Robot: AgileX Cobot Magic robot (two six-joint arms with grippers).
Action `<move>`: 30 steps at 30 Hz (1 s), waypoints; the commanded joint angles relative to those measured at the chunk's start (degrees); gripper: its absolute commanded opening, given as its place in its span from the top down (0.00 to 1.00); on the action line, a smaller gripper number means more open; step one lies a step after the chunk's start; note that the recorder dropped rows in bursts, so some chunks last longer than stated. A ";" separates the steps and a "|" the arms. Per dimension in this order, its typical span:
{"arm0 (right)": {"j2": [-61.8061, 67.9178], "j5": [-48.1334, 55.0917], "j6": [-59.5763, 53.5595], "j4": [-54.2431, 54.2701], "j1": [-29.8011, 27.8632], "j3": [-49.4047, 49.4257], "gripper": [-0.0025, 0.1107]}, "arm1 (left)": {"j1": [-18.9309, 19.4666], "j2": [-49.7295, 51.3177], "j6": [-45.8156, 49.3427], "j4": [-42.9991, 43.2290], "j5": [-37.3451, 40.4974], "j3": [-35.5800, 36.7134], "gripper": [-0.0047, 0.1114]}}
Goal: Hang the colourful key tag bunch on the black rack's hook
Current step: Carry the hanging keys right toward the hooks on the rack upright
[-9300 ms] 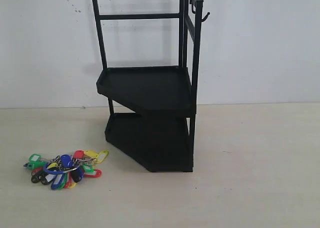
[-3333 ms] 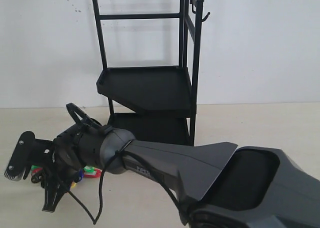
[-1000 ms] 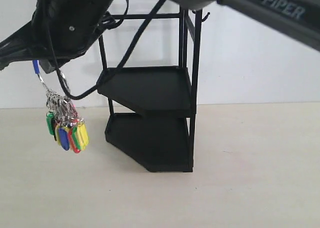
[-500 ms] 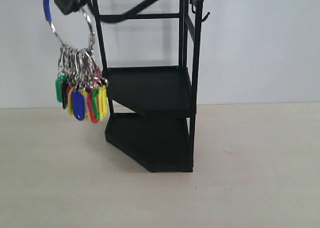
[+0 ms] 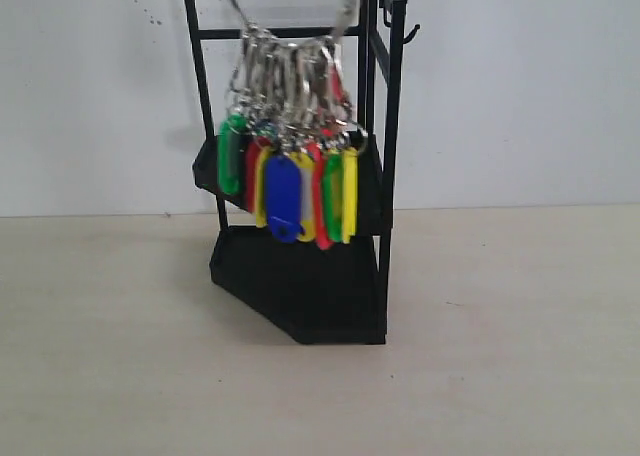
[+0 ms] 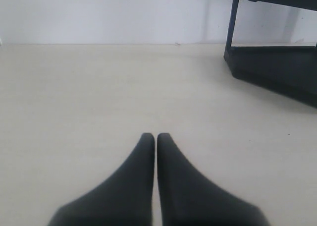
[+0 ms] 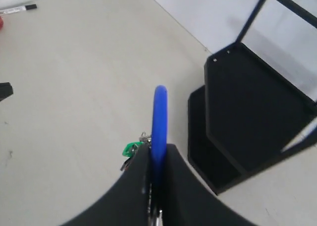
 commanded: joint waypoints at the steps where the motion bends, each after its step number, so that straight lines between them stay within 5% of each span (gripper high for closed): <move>1: -7.67 -0.74 7.95 -11.18 -0.44 8.77 0.98 | 0.21 -0.12 -0.60 -0.43 -0.77 -0.08 0.92; 6: -14.38 -5.60 24.22 -24.88 -0.44 21.16 0.98 | 0.21 -0.12 -0.60 -0.43 -0.77 -0.08 0.92; 11: -17.06 -9.35 18.37 -25.58 -0.44 29.51 0.98 | 0.21 -0.12 -0.60 -0.43 -0.77 -0.08 0.92; 14: -17.30 -12.18 33.36 -30.47 -0.44 31.15 0.98 | 0.21 -0.12 -0.60 -0.43 -0.77 -0.08 0.92; 18: -17.18 -20.66 12.43 -16.31 -0.44 31.28 0.98 | 0.21 -0.12 -0.60 -0.43 -0.77 -0.08 0.92; 22: -17.29 -23.37 32.83 -27.64 -0.44 31.28 0.98 | 0.21 -0.12 -0.60 -0.43 -0.77 -0.08 0.92; 26: -16.65 -23.14 20.49 -27.01 -0.44 31.28 0.98 | 0.21 -0.12 -0.60 -0.43 -0.77 -0.08 0.92; 30: -16.65 -20.40 36.77 -35.38 -0.55 31.28 0.98 | 0.21 -0.12 -0.60 -0.43 -0.77 -0.08 0.92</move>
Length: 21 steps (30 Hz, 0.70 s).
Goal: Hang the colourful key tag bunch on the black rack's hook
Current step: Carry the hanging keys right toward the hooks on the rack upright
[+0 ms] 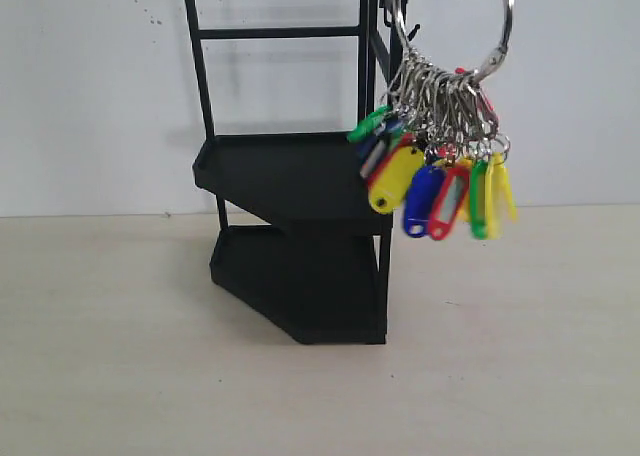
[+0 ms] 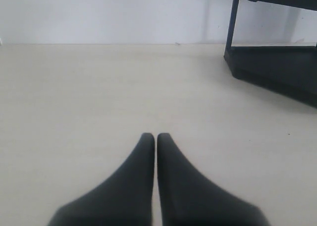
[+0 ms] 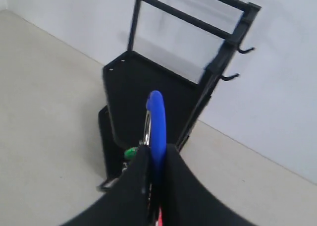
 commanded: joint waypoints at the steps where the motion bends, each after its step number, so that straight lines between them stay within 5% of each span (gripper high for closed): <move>1: -0.29 0.22 10.60 -4.27 -0.11 0.00 0.98 | 0.21 -0.12 -0.60 -0.43 -0.77 -0.08 0.92; 4: -0.29 -0.25 -3.40 0.52 -0.11 0.00 0.98 | 0.21 -0.12 -0.60 -0.43 -0.77 -0.08 0.92; 9: -0.29 -0.53 11.08 -1.37 -0.11 0.00 0.98 | 0.21 -0.12 -0.60 -0.43 -0.77 -0.08 0.92; 11: 0.37 -0.35 -4.34 3.03 -0.11 0.00 0.98 | 0.21 -0.12 -0.60 -0.43 -0.77 -0.08 0.92; 15: 0.47 0.59 15.01 -7.78 -0.11 0.00 0.98 | 0.21 -0.12 -0.60 -0.43 -0.77 -0.08 0.92; 17: 0.47 -1.04 13.12 -2.63 -0.11 0.00 0.98 | 0.21 -0.12 -0.60 -0.43 -0.77 -0.08 0.92; 19: 0.60 -1.33 -3.99 -0.51 -0.11 0.00 0.98 | 0.21 -0.12 -0.60 -0.43 -0.77 -0.08 0.92; 21: 0.48 -0.59 11.08 -14.49 -0.23 0.00 0.98 | 0.21 -0.12 -0.60 -0.43 -0.77 -0.08 0.92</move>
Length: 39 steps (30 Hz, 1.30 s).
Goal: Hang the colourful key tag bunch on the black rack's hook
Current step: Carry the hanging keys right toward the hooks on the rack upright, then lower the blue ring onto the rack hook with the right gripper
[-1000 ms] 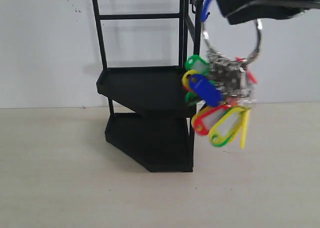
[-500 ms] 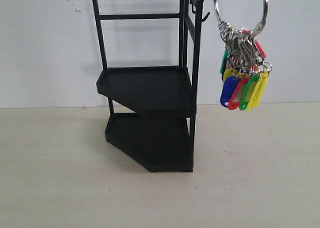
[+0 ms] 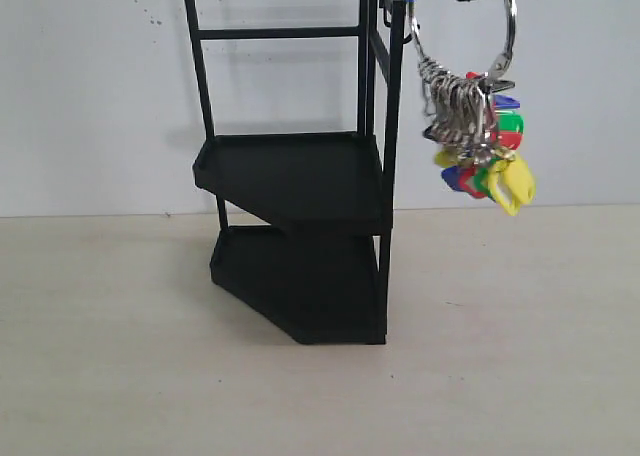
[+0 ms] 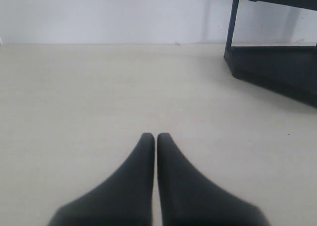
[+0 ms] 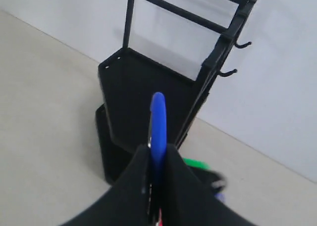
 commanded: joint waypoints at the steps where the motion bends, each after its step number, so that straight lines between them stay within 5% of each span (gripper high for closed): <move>1: -0.27 -1.71 16.25 -13.89 -0.23 -0.10 0.98 | 0.21 -0.12 -0.60 -0.43 -0.77 -0.08 0.92; 2: -0.27 -3.60 15.54 -8.62 -0.11 -0.10 0.98 | 0.21 -0.12 -0.60 -0.43 -0.77 -0.08 0.92; 4: 1.02 -6.69 -3.60 2.46 -0.11 -0.10 0.98 | 0.21 -0.12 -0.60 -0.43 -0.77 -0.08 0.92; 5: 1.41 -6.69 -3.27 -2.28 -0.11 -0.10 0.98 | 0.21 -0.12 -0.60 -0.43 -0.77 -0.08 0.92; 7: 1.39 -5.44 16.85 -14.90 -0.11 -0.21 0.98 | 0.21 -0.12 -0.60 -0.43 -0.77 -0.08 0.92; 10: 3.81 -2.92 11.21 -11.85 -0.11 -0.07 0.98 | 0.21 -0.12 -0.60 -0.43 -0.77 -0.08 0.92; 19: 10.13 3.15 21.23 -31.01 -1.01 -0.07 0.98 | 0.21 -0.12 -0.60 -0.43 -0.77 -0.08 0.92; 32: 17.85 -19.15 13.78 -16.23 -19.97 -0.07 0.98 | 0.21 -0.12 -0.60 -0.43 -0.77 -0.08 0.92; 39: 22.05 -23.29 12.73 -16.19 -22.31 -0.31 0.98 | 0.21 -0.12 -0.60 -0.43 -0.77 -0.08 0.92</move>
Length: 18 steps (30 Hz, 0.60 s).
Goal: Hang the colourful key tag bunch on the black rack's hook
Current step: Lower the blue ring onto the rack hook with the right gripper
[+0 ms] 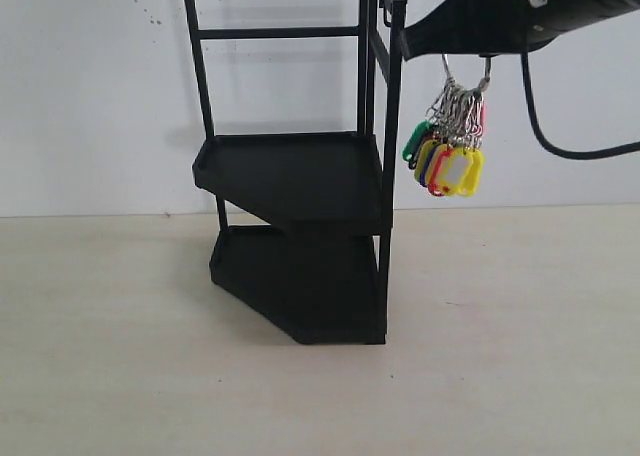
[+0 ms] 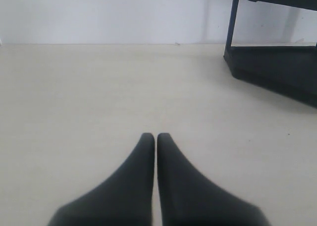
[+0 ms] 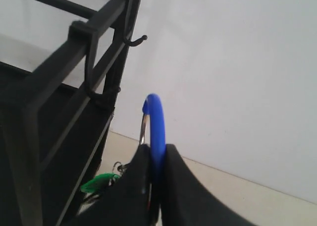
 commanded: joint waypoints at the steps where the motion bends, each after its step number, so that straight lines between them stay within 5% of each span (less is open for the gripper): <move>1: 2.14 -4.09 -0.90 -1.28 -0.76 -0.31 0.98 | 0.21 -0.12 -0.60 -0.43 -0.77 -0.08 0.92; 18: 7.38 -3.43 -2.20 4.31 -0.54 -7.73 0.98 | 0.21 -0.12 -0.60 -0.43 -0.77 -0.08 0.92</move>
